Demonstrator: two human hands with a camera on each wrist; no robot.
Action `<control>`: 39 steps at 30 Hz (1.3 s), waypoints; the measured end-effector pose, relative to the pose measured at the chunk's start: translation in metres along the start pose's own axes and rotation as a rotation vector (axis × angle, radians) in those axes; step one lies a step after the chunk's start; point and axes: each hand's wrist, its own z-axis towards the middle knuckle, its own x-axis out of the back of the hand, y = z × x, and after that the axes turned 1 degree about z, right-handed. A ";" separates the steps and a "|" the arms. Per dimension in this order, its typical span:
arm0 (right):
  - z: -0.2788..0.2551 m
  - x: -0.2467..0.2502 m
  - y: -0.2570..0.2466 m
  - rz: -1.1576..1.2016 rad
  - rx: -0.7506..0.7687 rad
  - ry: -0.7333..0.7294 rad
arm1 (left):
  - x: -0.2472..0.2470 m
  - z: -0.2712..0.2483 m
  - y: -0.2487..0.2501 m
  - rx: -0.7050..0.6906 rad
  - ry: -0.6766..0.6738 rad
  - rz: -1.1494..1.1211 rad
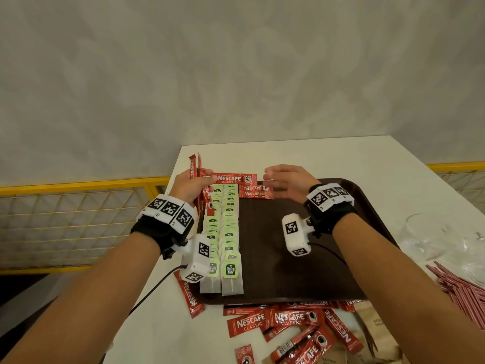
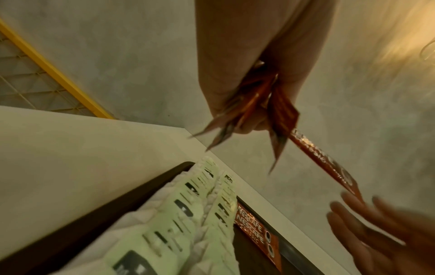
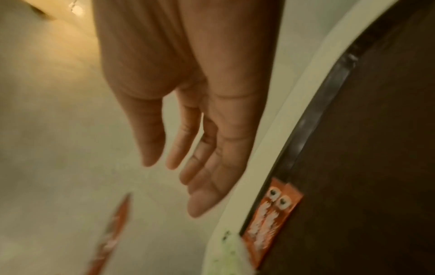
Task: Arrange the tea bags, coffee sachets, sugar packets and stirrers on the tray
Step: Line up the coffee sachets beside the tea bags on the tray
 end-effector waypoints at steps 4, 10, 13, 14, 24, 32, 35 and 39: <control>0.009 -0.026 -0.006 -0.128 0.013 -0.114 | -0.014 0.004 0.003 -0.023 -0.055 0.032; 0.029 -0.002 0.002 -0.387 -0.062 0.124 | -0.004 0.016 0.006 -0.048 -0.009 0.015; 0.043 0.014 0.016 -0.706 -0.140 0.215 | 0.009 0.022 0.001 -0.025 0.007 0.008; 0.048 0.016 0.020 -0.758 -0.157 0.207 | 0.011 0.022 0.000 -0.019 0.002 0.008; 0.084 0.002 0.034 -0.986 -0.173 0.263 | 0.020 0.022 -0.003 -0.015 -0.062 0.024; 0.087 -0.001 0.039 -1.060 -0.124 0.266 | 0.017 0.028 -0.014 0.033 -0.106 0.009; 0.087 0.000 0.039 -1.054 -0.114 0.261 | 0.014 0.028 -0.015 0.040 -0.113 0.002; 0.086 0.001 0.041 -1.005 -0.098 0.264 | 0.010 0.028 -0.014 0.046 -0.129 0.002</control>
